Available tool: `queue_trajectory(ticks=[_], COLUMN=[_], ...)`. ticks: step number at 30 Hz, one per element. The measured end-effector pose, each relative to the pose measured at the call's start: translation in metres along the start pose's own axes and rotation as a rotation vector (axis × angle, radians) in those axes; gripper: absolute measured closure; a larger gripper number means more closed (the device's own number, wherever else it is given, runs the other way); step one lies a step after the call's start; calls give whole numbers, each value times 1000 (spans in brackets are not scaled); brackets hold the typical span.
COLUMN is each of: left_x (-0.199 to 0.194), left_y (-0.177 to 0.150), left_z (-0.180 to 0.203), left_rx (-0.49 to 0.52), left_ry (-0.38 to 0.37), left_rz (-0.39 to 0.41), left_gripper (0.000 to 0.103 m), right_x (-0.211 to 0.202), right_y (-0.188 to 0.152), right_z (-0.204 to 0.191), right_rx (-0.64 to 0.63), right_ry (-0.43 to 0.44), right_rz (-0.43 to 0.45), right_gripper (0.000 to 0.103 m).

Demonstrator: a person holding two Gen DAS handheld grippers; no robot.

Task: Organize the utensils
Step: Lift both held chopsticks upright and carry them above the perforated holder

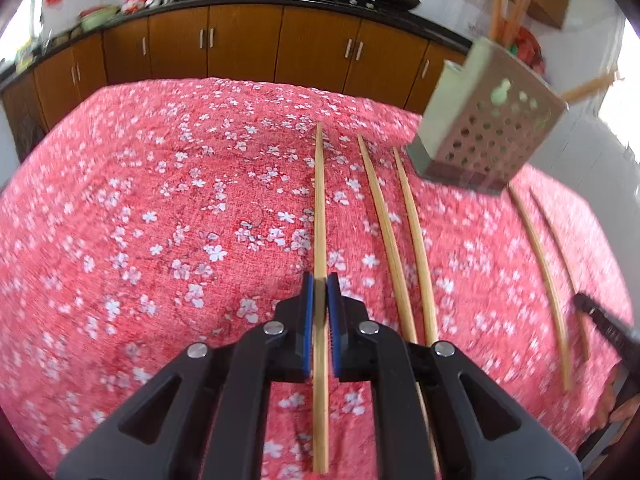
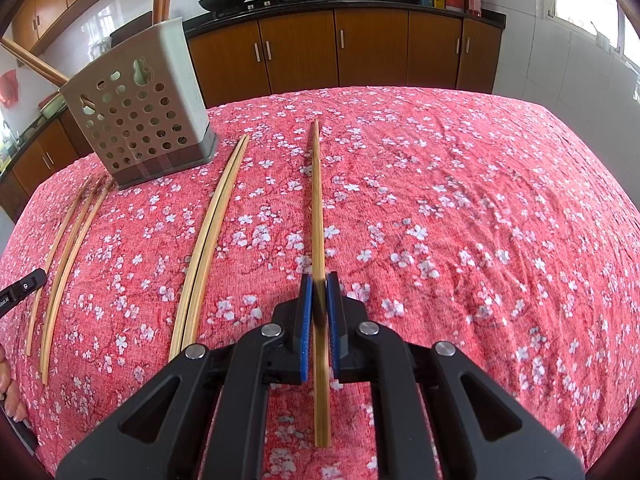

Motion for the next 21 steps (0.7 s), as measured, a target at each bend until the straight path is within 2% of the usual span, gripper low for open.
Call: queue_trajectory(ticks=[8, 12, 15, 21], left_x=[-10, -10, -14, -46], left_y=[-17, -16, -13, 11], left_z=[8, 7, 7, 1], left_rx=[39, 43, 35, 28], left_ry=[22, 26, 21, 5], left_rz=[1, -6, -16, 65], left_gripper=[92, 95, 95, 95], right_x=[-7, -12, -30, -67], right_y=[-7, -8, -3, 15], right_z=[-2, 0, 4, 6], right_rx=[-7, 5, 22, 39], right_ry=[5, 20, 28, 42], right_rz=[0, 1, 52, 167], right_gripper=[94, 95, 95, 95])
Point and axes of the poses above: each gripper's, at about its wrist camera, not at the fingertips, and x roughly the way its jaws point, z to its right, y to its top, the point moved 7 cm from there along x, roughly the way its jaws point
